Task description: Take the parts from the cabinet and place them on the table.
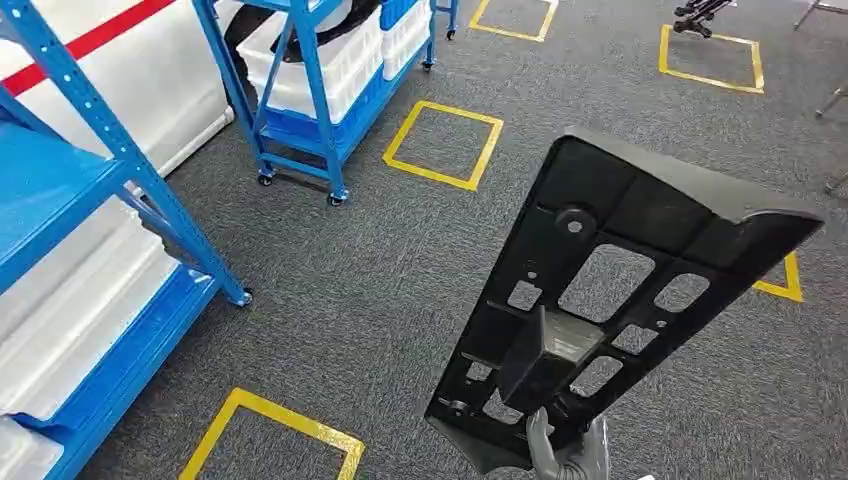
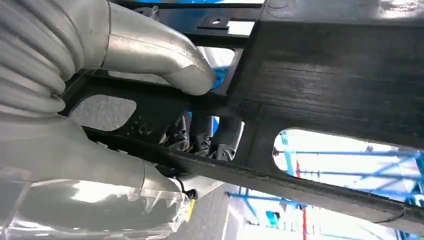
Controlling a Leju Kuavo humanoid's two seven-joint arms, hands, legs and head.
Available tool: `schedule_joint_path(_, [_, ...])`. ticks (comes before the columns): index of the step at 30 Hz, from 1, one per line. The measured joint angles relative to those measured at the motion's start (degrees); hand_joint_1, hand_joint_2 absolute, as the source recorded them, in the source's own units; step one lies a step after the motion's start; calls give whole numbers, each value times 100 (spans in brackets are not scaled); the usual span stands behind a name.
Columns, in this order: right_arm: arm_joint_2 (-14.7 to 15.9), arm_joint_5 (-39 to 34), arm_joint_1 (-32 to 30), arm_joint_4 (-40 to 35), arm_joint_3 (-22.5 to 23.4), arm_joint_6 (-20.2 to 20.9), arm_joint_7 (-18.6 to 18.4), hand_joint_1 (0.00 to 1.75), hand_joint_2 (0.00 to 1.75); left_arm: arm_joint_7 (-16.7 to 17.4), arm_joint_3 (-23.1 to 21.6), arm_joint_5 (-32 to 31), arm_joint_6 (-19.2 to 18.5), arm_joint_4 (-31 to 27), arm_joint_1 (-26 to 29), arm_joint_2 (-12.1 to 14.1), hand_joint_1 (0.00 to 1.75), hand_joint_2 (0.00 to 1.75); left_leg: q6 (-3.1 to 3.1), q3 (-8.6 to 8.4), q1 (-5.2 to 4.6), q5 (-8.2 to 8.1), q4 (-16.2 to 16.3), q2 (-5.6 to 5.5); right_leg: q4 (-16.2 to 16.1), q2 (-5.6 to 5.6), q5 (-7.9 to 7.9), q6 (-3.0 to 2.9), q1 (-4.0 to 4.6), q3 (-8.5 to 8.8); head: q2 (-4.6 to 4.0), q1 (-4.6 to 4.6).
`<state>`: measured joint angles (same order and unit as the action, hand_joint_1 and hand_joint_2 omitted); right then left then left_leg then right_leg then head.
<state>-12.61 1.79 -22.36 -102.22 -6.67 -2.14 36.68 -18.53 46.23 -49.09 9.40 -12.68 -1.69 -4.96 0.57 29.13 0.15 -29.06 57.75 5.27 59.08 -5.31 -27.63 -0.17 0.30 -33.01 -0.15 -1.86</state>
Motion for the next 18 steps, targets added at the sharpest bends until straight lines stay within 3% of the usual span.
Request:
schedule_joint_path(4, [-7, 15, 3, 0, 7, 11, 0, 175, 175, -2, 26, -17, 4, -2, -52, -15, 0, 175, -104, -85, -5, -30, -30, 239, -48, 293, 41, -108, 17, -35, 0, 0])
schedule_joint_path(5, [-15, 17, -2, 0, 7, 15, 0, 175, 175, -2, 26, -28, 7, -2, -63, -17, 0, 175, -146, -71, 33, -107, 32, 41, -100, 343, 77, -153, -47, 5, 0, 0])
schedule_joint_path(6, [-24, 20, 21, 0, 9, 17, -2, 175, 175, -7, 33, -33, 7, -2, -66, -28, 0, 175, -162, 22, 47, -264, 251, -275, -114, 407, 86, -177, -51, 9, 0, -2])
schedule_joint_path(7, [-44, 20, 42, 0, 9, 22, 0, 175, 175, -4, 35, -48, 7, -2, -56, -37, 0, 175, -172, 198, 55, -483, 636, -405, -112, 461, 91, -217, -51, 0, 0, 0])
schedule_joint_path(9, [-57, 22, 48, 2, 9, 35, 0, 175, 175, -2, 59, -68, 7, -2, -24, -35, 0, 175, -199, 647, 54, -853, 1557, -482, -105, 614, 90, -222, -43, -3, 0, 0])
schedule_joint_path(10, [-57, 22, 44, 2, 9, 35, -2, 175, 175, 0, 68, -70, 7, -2, -15, -35, 0, 175, -210, 787, 55, -862, 1805, -484, -95, 696, 90, -222, -42, -3, 0, 0])
schedule_joint_path(11, [-57, 24, 45, 4, 9, 35, -4, 175, 175, 0, 70, -72, 7, -2, -13, -35, 0, 175, -213, 789, 60, -712, 1742, -487, -84, 778, 88, -219, -45, 2, 0, -2])
schedule_joint_path(12, [-57, 24, 47, 4, 9, 37, -4, 175, 175, -2, 70, -77, 7, -2, -20, -35, 0, 175, -212, 673, 66, -449, 1416, -498, -62, 864, 82, -211, -52, 6, 0, -2])
schedule_joint_path(13, [-59, 24, 48, 4, 9, 37, -4, 175, 175, -2, 72, -83, 7, -2, -27, -35, 0, 175, -212, 471, 81, -145, 923, -558, -37, 949, 68, -191, -62, 9, 0, -2])
schedule_joint_path(14, [-59, 24, 48, 4, 9, 39, -4, 175, 175, -4, 72, -83, 7, -2, -25, -35, 0, 175, -211, 287, 103, 86, 481, -689, -8, 1014, 53, -166, -68, 10, 0, -2])
schedule_joint_path(15, [-61, 24, 51, 4, 9, 39, -4, 175, 175, -4, 74, -83, 4, -2, -20, -35, 0, 175, -203, 196, 127, 48, 260, -981, 21, 1074, 37, -138, -58, -12, 0, 0])
schedule_joint_path(16, [-63, 26, 62, 4, 9, 41, -7, 175, 175, -11, 76, -83, 4, -2, -20, -37, 0, 175, -173, 177, 132, 21, 102, -1006, 85, 1148, 34, -107, -44, -69, 0, 0])
schedule_joint_path(18, [-70, 33, 45, 4, 11, 50, -7, 175, 175, -11, 79, -90, 4, -2, -45, -37, 0, 175, -115, 162, 92, 28, 152, -900, 35, 1270, 87, -20, -75, -116, 0, -2])
